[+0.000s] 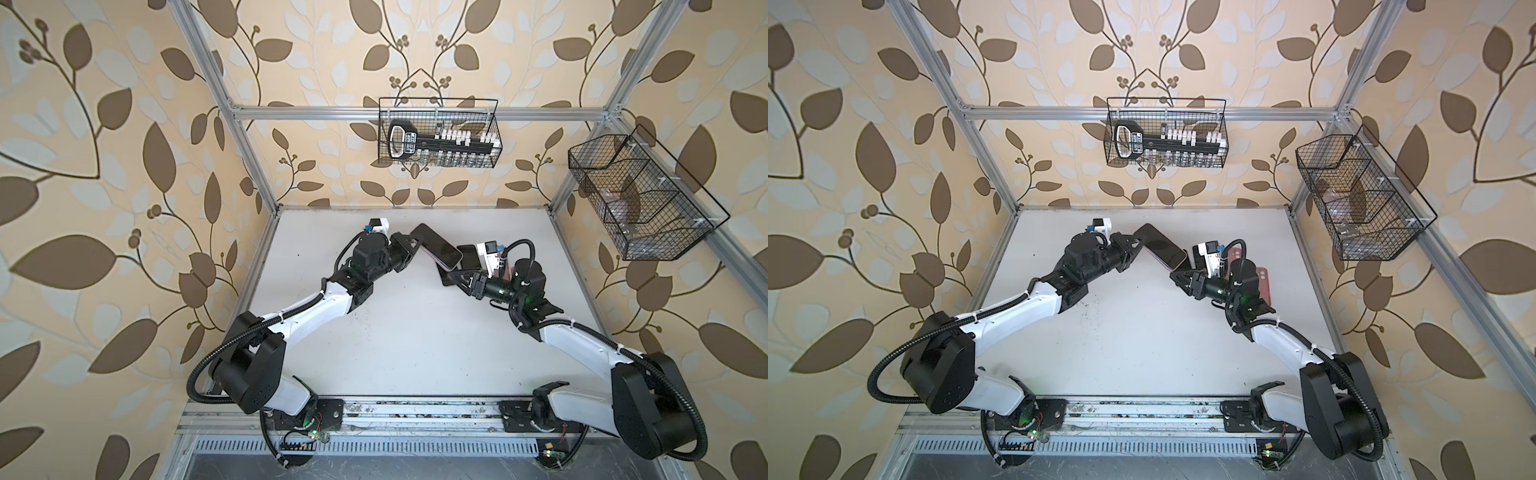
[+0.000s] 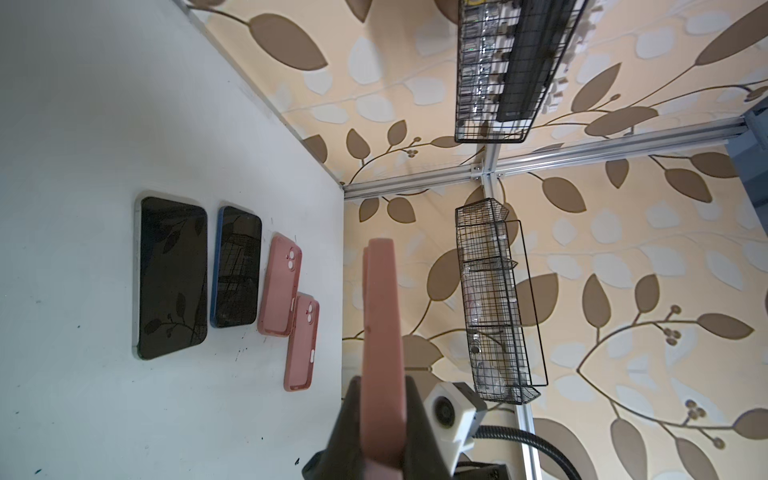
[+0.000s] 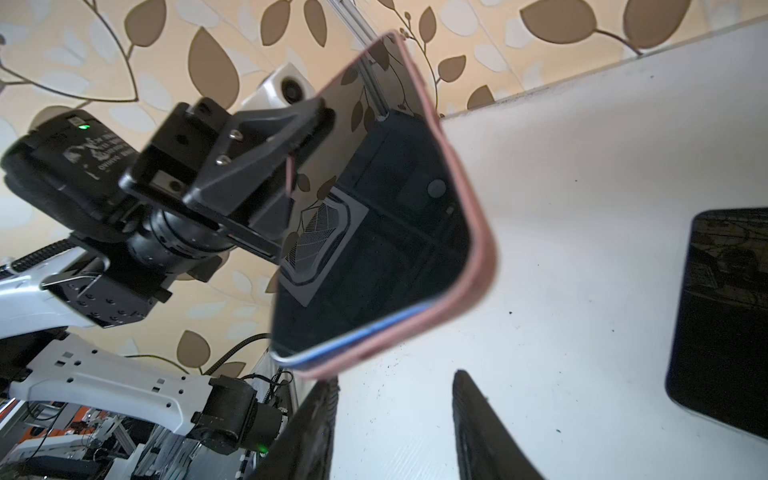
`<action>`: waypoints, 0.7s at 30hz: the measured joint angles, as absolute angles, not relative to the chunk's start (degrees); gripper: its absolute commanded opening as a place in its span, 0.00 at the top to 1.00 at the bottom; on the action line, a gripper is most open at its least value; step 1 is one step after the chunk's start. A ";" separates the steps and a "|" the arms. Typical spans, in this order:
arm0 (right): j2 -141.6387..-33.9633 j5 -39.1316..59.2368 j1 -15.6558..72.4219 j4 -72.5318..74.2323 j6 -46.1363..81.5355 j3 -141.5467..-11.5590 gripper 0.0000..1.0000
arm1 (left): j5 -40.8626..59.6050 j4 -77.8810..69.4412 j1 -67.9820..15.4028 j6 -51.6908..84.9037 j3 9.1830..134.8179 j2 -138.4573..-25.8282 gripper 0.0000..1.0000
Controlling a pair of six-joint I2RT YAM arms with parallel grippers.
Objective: Take the phone out of the phone case
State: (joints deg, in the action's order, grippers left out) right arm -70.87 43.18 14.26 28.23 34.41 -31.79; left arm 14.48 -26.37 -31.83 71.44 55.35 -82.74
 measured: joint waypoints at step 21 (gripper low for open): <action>-67.94 50.59 10.70 3.55 20.82 -45.08 0.00 | 35.57 -5.39 -23.16 51.24 66.87 -81.25 1.00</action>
State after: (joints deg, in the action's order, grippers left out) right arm -67.94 50.59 10.70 3.55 20.82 -45.08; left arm 35.57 -5.39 -23.16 51.24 66.87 -81.25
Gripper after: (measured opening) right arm 0.959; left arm 0.120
